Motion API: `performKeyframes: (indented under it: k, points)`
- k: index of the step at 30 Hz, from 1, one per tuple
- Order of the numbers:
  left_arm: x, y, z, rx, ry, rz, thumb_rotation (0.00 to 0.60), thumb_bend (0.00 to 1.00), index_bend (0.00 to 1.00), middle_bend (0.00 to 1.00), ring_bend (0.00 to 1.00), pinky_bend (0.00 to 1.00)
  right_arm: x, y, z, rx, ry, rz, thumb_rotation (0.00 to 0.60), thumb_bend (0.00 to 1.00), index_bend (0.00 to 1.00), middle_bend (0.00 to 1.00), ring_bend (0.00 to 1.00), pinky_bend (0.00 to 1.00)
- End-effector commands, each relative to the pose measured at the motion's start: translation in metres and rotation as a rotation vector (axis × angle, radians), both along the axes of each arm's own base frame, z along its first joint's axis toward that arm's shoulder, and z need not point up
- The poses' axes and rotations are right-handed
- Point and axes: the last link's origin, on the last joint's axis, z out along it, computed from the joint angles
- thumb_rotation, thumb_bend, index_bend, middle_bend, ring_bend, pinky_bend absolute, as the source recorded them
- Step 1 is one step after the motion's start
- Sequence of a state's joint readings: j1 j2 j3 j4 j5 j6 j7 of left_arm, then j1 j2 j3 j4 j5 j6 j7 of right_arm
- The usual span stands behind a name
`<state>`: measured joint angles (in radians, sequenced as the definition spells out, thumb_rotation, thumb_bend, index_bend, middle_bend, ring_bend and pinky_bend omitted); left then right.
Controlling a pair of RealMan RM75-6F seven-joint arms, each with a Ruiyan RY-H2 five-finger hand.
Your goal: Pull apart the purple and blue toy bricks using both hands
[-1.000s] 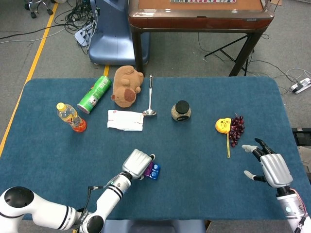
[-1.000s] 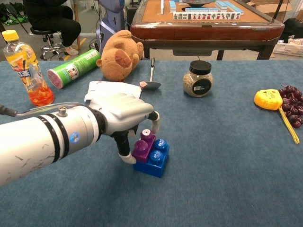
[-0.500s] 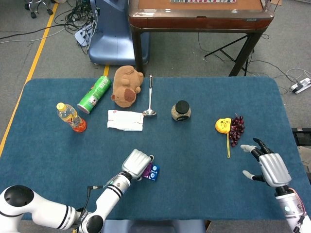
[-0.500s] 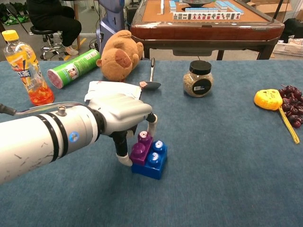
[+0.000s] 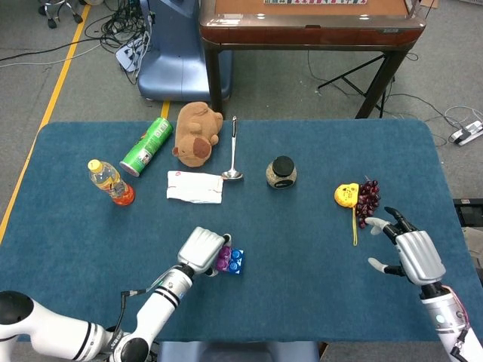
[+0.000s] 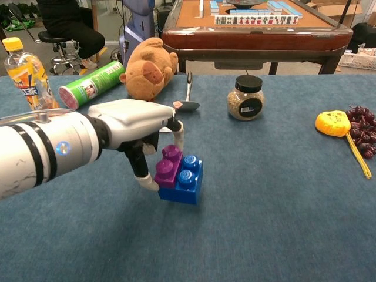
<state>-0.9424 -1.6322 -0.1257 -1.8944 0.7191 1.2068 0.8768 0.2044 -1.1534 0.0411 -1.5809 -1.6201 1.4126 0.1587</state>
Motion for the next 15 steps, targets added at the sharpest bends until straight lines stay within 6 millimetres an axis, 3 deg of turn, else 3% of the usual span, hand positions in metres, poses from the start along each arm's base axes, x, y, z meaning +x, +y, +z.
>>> performKeyframes:
  k: [1, 4, 8, 15]
  points:
    - [-0.002, 0.003, 0.013, 0.016, -0.075, 0.072, 0.6, 0.13, 0.63, 1.0, 0.83, 1.0, 0.02, -0.011, -0.001, 0.014, -0.024, 0.044, 0.6, 0.0, 0.27, 0.63, 0.62, 0.71]
    - [-0.002, 0.004, 0.02, 0.026, -0.143, 0.126, 0.6, 0.14, 0.64, 1.0, 0.83, 1.0, 0.038, -0.022, -0.005, 0.045, -0.049, 0.073, 0.6, 0.0, 0.27, 0.84, 0.82, 0.86]
    - [0.0, 0.004, 0.027, 0.019, -0.222, 0.202, 0.6, 0.14, 0.64, 1.0, 0.84, 1.0, 0.063, -0.036, -0.015, 0.107, -0.089, 0.096, 0.6, 0.0, 0.27, 0.98, 0.96, 0.97]
    - [0.004, 0.007, 0.035, 0.036, -0.336, 0.299, 0.6, 0.16, 0.65, 1.0, 0.84, 1.0, 0.102, -0.06, -0.033, 0.215, -0.101, 0.108, 0.6, 0.0, 0.27, 1.0, 1.0, 1.0]
